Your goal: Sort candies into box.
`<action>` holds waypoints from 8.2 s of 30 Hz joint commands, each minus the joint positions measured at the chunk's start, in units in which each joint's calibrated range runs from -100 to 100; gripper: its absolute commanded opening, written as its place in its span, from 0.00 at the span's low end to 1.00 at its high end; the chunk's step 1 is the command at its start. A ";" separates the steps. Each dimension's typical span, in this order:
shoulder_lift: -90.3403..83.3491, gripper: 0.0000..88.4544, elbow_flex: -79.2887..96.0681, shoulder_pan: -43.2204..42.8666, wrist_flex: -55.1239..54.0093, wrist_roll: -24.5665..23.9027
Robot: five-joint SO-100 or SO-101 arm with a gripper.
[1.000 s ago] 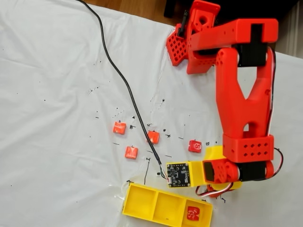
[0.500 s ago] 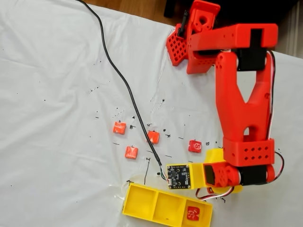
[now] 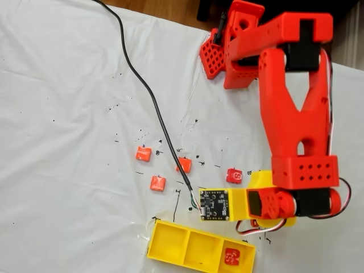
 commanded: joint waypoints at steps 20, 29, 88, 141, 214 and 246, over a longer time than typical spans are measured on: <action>1.40 0.00 -35.97 14.61 3.74 2.83; 10.13 0.00 -41.89 14.16 3.82 3.13; -31.09 0.01 21.29 9.00 2.76 6.50; -16.33 0.35 35.04 3.02 -16.97 4.35; 13.02 0.00 -47.08 22.58 5.54 9.47; 9.03 0.37 -40.89 21.41 6.03 10.35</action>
